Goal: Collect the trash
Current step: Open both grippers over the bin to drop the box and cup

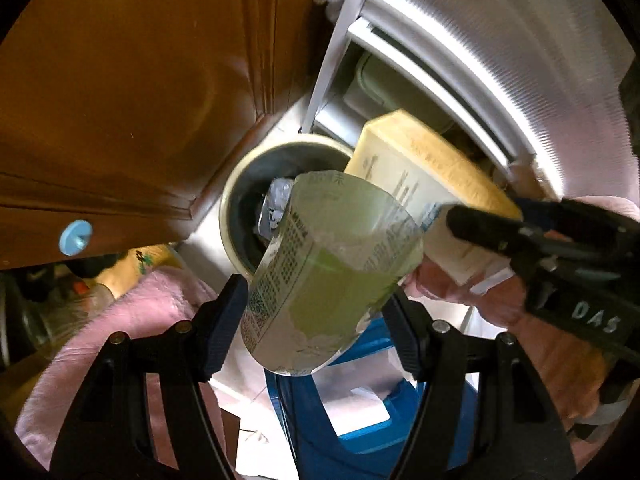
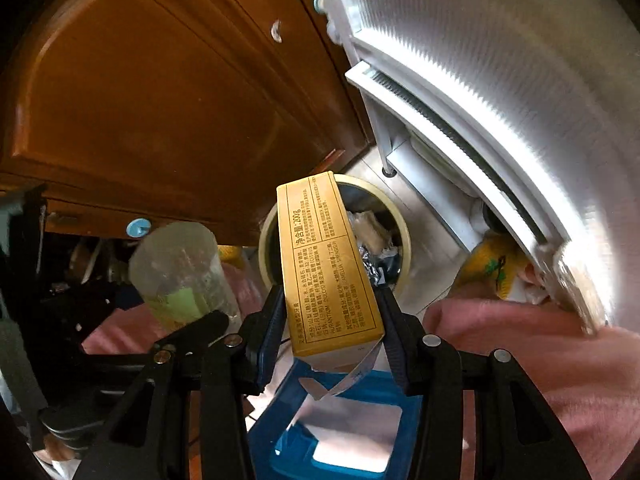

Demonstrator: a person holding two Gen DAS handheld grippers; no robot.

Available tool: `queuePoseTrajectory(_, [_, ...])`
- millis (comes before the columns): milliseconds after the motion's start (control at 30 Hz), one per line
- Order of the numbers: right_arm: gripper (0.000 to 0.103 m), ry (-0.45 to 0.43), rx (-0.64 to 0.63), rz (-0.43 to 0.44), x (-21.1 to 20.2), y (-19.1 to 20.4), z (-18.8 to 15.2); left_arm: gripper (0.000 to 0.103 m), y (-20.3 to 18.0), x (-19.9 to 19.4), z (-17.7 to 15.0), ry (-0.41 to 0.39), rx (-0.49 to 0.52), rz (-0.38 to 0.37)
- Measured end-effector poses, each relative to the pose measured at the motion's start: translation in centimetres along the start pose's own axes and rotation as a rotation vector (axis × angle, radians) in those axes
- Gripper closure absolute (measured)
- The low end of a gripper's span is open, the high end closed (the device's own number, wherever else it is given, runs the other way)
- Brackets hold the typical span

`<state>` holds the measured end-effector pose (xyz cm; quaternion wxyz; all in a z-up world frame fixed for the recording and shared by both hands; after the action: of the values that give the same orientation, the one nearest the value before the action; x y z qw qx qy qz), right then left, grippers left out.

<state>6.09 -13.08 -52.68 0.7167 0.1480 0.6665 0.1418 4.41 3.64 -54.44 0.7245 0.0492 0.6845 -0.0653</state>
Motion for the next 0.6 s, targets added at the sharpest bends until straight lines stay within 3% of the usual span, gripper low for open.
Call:
queuePoseTrajectory(100, [0.057,0.009,-0.014,-0.022,1.3,0.0,1.2,0.038,0.8,1.8,0.7,0.041,-0.035,-0.015])
queuePoseTrajectory(333, [0.055,0.056,0.029,0.001,3.8,-0.4,2.1,0.036,1.8,2.5,2.1,0.03,-0.064,-0.015])
queuePoseTrajectory(400, [0.049,0.051,0.02,-0.003,4.1,-0.2,2.3,0.035,1.7,2.7,2.3,0.033,-0.068,-0.018])
queuePoseTrajectory(500, [0.036,0.041,0.008,-0.007,4.3,0.2,2.4,0.017,1.3,2.7,2.9,0.031,-0.056,-0.014])
queuePoseTrajectory(600, [0.036,0.029,-0.009,-0.015,4.3,0.6,2.5,0.015,0.8,3.0,3.1,0.015,-0.025,0.004])
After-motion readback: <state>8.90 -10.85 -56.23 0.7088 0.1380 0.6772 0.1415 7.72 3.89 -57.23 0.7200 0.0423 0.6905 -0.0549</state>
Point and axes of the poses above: each gripper's, at about its wrist camera, not at the fingertips, and x roughly the way its jaws point, y to its left, z to its top, the point moved 3 cm from there along x, roughly the way its jaws point, and after that the axes turned 10 degrees about z, right-handed, at the moved point
